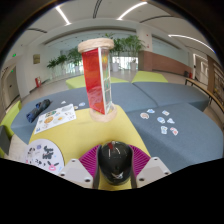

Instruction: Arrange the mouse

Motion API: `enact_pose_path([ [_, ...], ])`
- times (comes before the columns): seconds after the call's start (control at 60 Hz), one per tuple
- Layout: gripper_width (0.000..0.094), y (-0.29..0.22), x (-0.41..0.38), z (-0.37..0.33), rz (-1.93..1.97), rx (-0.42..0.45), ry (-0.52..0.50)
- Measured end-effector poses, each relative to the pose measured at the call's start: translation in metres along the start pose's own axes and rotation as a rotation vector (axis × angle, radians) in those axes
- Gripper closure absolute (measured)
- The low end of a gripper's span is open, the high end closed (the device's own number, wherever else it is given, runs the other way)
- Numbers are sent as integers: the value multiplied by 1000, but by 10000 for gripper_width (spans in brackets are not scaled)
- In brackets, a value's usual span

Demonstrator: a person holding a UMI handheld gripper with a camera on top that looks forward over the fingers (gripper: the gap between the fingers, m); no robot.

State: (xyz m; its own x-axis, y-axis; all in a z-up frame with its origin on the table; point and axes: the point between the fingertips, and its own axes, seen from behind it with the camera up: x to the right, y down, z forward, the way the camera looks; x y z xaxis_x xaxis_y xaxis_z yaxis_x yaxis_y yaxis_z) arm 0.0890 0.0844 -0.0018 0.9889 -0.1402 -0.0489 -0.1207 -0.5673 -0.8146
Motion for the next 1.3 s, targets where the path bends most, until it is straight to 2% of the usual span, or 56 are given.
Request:
enact_pose_path([
  [0.05,509,-21,1,-16,-3,39,19],
  [0.2,509,-111,-66,-86,-29,212,-35],
  [0.25,510,-125,-104,-103,-42,254,-74],
  [0.3,511,-128,-145,-109,-39,261,-136],
  [0.35,512,-114,-182,-105,-51,240,-190],
  [0.45,513,-62,-227,-80,-78,157,-230],
  [0.5,513,-31,-232,-65,-95,92,-217],
  [0.633,513,27,-226,-42,-129,-13,-153],
  [0.717,492,56,-226,-33,-129,-79,-163],
  [0.75,473,45,-227,-32,-130,-27,-166],
  [0.933,312,49,-221,-35,-175,-111,-142],
  [1.0,215,49,-223,-49,-194,-147,-161],
  [1.067,125,35,-226,-75,-184,-127,-195],
  [1.3,127,16,-230,-190,-185,-41,-292],
])
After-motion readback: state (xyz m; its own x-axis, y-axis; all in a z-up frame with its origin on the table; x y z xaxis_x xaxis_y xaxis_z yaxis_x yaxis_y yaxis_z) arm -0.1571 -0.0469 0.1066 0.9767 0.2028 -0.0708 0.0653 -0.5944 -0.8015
